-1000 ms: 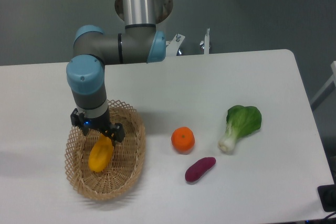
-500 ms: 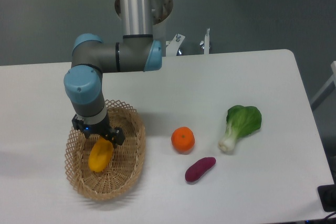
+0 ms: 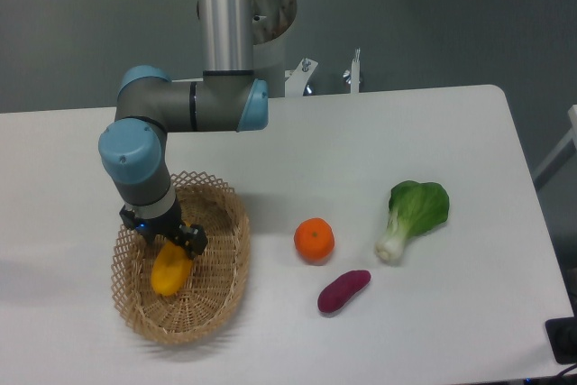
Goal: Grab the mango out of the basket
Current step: 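Close the gripper around the yellow mango in the basket, then lift the mango out of the basket and carry it toward the bok choy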
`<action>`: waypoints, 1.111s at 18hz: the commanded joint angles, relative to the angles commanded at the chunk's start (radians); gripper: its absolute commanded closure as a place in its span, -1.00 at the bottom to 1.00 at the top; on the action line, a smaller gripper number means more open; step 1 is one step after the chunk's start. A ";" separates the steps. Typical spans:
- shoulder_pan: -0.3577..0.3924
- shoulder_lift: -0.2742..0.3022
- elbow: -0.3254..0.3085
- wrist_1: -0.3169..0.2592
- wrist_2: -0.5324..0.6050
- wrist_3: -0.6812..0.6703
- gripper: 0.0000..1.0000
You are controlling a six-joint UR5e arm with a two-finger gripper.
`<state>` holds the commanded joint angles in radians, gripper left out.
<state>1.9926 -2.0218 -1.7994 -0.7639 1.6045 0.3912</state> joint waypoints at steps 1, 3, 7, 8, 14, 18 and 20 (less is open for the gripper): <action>0.000 0.002 0.002 0.000 0.000 0.000 0.21; 0.000 0.002 0.003 0.000 0.000 0.003 0.23; 0.000 0.011 0.008 0.000 -0.002 0.008 0.27; 0.002 0.021 0.012 0.000 -0.003 0.011 0.27; 0.066 0.081 0.043 -0.002 -0.012 0.021 0.26; 0.164 0.126 0.063 -0.012 -0.050 0.121 0.25; 0.210 0.144 0.069 -0.017 -0.072 0.162 0.23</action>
<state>2.2025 -1.8777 -1.7303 -0.7808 1.5325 0.5536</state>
